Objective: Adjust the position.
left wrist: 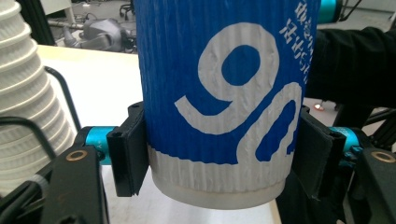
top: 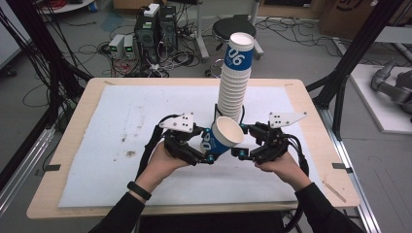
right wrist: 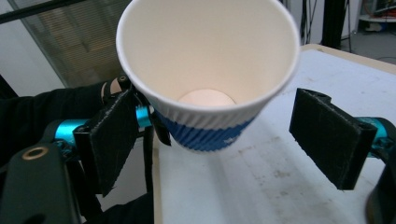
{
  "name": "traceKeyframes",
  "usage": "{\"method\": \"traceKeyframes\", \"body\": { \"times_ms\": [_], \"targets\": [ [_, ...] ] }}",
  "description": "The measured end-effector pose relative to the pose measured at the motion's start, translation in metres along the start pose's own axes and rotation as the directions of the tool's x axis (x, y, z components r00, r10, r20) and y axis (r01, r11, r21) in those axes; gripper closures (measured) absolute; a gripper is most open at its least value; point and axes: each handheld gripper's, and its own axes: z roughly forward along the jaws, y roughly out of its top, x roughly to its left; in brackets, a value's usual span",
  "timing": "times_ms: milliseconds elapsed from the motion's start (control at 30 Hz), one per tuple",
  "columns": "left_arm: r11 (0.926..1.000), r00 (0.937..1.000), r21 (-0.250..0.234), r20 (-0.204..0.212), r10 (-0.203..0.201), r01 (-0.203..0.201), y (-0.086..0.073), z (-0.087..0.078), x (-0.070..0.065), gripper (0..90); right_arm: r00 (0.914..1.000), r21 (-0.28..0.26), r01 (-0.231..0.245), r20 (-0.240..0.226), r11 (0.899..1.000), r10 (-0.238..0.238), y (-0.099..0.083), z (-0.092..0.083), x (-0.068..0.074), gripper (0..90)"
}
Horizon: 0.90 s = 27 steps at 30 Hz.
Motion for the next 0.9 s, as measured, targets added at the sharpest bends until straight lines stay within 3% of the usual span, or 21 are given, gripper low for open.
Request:
{"method": "traceKeyframes", "body": {
  "times_ms": [267,467,667,733,900],
  "targets": [
    [0.9999,0.9996,-0.013,0.028,-0.01,0.01,-0.003,0.01,-0.002,30.1,0.9984,-0.074,-0.042,-0.04,0.996,0.039,-0.001,0.005,0.001,16.0],
    [0.9997,0.9993,0.005,0.027,-0.025,0.025,-0.006,0.013,-0.001,29.9,0.9988,-0.082,-0.032,-0.041,0.996,0.029,-0.003,0.006,0.001,20.9],
    [0.9973,0.9996,0.068,0.008,-0.027,0.027,-0.005,0.016,-0.003,26.5,0.9997,-0.044,0.008,-0.024,0.999,-0.009,-0.003,0.007,0.001,22.4],
    [0.9944,0.9995,0.101,-0.007,-0.029,0.03,-0.004,0.019,-0.004,22.8,0.9992,-0.009,0.04,0.008,0.999,-0.04,-0.002,0.008,0.003,22.5],
    [0.9895,0.9994,0.141,-0.02,-0.03,0.032,-0.005,0.024,-0.006,21.4,0.997,0.071,0.07,0.027,0.995,-0.072,0.0,0.011,0.006,22.9]
  ]
}}
